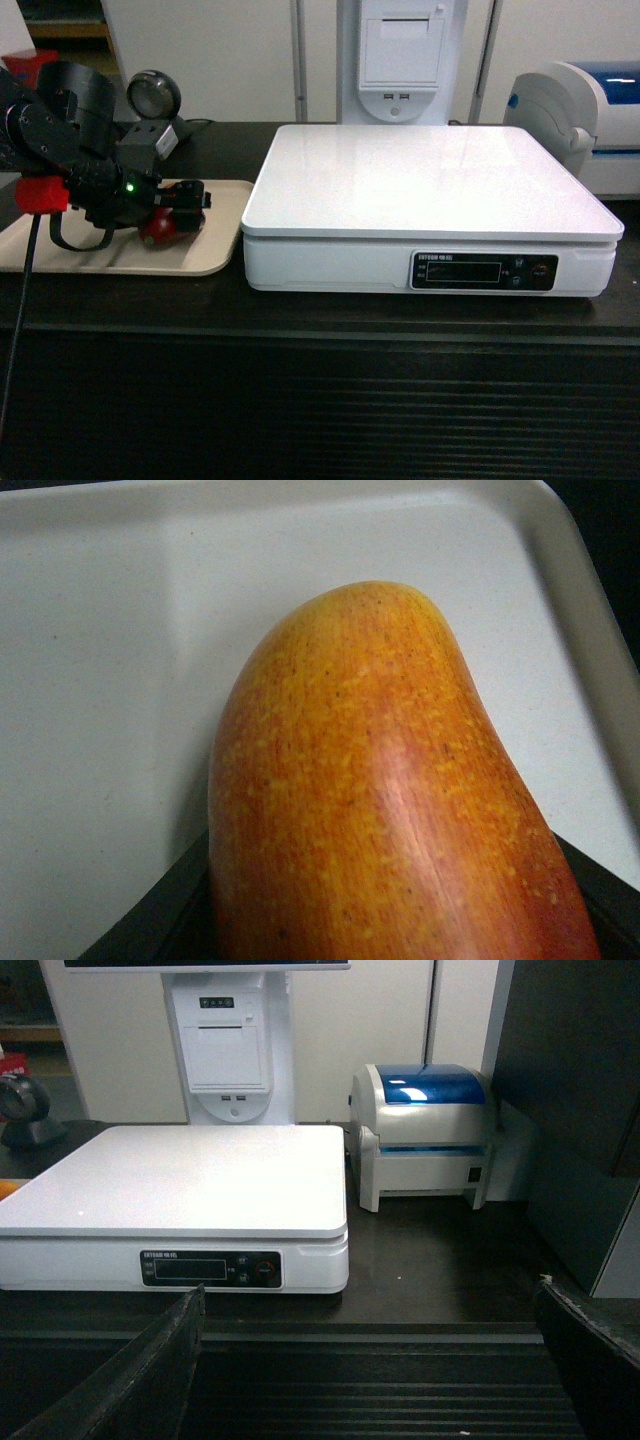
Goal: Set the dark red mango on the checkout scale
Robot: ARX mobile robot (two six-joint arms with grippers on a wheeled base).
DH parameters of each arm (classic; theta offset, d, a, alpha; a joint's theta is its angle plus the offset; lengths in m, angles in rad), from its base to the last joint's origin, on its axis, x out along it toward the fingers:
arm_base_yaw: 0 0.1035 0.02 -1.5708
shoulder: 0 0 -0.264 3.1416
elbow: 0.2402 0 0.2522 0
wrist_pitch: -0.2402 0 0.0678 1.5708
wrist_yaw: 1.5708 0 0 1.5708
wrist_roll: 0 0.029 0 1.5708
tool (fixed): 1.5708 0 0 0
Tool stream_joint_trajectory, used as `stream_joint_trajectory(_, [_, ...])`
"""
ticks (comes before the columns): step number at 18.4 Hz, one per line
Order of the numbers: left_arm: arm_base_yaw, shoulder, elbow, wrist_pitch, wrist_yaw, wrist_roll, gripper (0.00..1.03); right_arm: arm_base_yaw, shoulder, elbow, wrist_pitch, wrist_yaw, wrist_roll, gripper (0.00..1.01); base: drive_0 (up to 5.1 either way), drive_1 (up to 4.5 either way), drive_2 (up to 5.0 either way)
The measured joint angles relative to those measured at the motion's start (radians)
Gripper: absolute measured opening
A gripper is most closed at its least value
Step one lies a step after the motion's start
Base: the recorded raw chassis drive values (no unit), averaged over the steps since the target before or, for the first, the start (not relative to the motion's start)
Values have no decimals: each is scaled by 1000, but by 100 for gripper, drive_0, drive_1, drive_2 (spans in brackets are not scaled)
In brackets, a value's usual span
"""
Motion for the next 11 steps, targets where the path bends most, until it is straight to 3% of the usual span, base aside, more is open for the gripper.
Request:
stream_joint_trajectory(2, [0,-4,-12,14,0,0,62,0,0,0,0,0,0,98,0,0,0])
stream_joint_trajectory(7, [-14,-113,-137,72,1,-20,61,0,0,0,0,0,0,98,0,0,0])
stream_joint_trajectory(9, [-52,-208,-182,116,3,-42,61,0,0,0,0,0,0,98,0,0,0])
stream_joint_trajectory(11, [-126,-289,-176,111,-2,-63,61,0,0,0,0,0,0,98,0,0,0])
